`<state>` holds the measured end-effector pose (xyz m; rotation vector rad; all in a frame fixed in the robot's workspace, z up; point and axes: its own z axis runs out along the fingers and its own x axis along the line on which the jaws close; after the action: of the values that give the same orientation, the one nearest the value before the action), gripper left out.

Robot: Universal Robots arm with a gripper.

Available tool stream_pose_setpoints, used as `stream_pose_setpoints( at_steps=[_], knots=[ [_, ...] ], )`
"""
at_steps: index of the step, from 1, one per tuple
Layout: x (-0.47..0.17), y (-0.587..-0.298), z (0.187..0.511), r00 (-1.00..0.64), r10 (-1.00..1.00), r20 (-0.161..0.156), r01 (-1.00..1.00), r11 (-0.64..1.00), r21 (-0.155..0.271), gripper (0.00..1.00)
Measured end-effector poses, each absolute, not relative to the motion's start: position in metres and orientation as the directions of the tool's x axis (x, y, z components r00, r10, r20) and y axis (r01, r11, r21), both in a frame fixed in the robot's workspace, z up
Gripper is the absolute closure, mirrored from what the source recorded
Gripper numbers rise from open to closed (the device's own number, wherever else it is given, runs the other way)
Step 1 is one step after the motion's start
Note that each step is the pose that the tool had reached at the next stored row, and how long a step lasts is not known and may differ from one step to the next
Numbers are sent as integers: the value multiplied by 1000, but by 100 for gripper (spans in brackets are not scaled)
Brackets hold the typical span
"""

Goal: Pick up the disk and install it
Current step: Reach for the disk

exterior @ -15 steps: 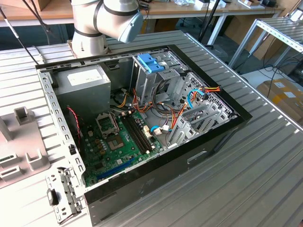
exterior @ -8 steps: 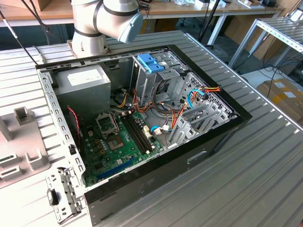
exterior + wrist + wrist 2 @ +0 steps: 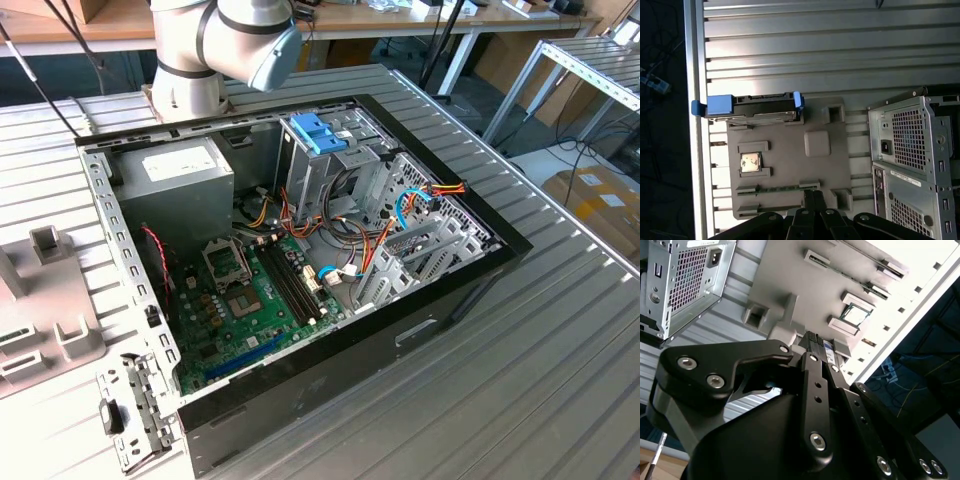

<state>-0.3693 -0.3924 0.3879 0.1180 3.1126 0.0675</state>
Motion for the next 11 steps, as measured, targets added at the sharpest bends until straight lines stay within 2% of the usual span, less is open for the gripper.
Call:
stream_pose_setpoints(
  at_steps=[11],
  knots=[
    [-379, -389, 386, -997, 76, -24, 75, 996, 44, 89]
  ],
)
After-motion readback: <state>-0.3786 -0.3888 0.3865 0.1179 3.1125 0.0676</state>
